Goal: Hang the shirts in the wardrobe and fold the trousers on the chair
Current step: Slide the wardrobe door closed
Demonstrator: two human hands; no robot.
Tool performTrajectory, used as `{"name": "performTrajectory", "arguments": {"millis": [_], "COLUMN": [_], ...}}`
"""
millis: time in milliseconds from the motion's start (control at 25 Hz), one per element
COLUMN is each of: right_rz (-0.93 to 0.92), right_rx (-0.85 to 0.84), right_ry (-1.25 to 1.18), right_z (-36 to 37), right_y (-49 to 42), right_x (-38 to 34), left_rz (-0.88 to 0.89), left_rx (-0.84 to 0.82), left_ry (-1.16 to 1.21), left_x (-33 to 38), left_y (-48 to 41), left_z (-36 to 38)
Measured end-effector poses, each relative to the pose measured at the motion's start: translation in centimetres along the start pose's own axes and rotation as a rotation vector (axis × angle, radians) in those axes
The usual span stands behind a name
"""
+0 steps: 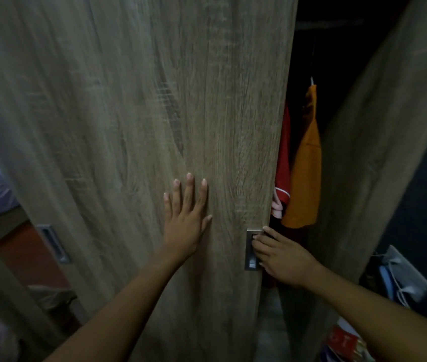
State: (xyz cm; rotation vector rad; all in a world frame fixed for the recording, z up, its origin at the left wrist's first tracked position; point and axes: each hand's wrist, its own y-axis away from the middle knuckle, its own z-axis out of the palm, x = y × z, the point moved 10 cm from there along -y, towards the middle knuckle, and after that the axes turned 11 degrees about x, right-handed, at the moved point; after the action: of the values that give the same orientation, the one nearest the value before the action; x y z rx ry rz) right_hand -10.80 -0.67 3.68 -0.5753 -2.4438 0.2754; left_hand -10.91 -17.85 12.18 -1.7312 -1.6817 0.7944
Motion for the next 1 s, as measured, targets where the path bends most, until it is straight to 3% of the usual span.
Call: {"name": "performTrajectory", "arguments": {"millis": [680, 1000], "right_rz": [0.235, 0.272], "right_rx": [-0.132, -0.229], "right_ry": [0.078, 0.15], "right_z": [0.2, 1.0], "right_y": [11.7, 16.0], "right_x": [8.3, 10.0], "left_rz": [0.142, 0.254], "left_rx": [-0.043, 0.025], "left_ry": [0.099, 0.06], "left_x": [14.3, 18.3], "left_y": [-1.9, -1.9], "left_z": [2.8, 3.2]}}
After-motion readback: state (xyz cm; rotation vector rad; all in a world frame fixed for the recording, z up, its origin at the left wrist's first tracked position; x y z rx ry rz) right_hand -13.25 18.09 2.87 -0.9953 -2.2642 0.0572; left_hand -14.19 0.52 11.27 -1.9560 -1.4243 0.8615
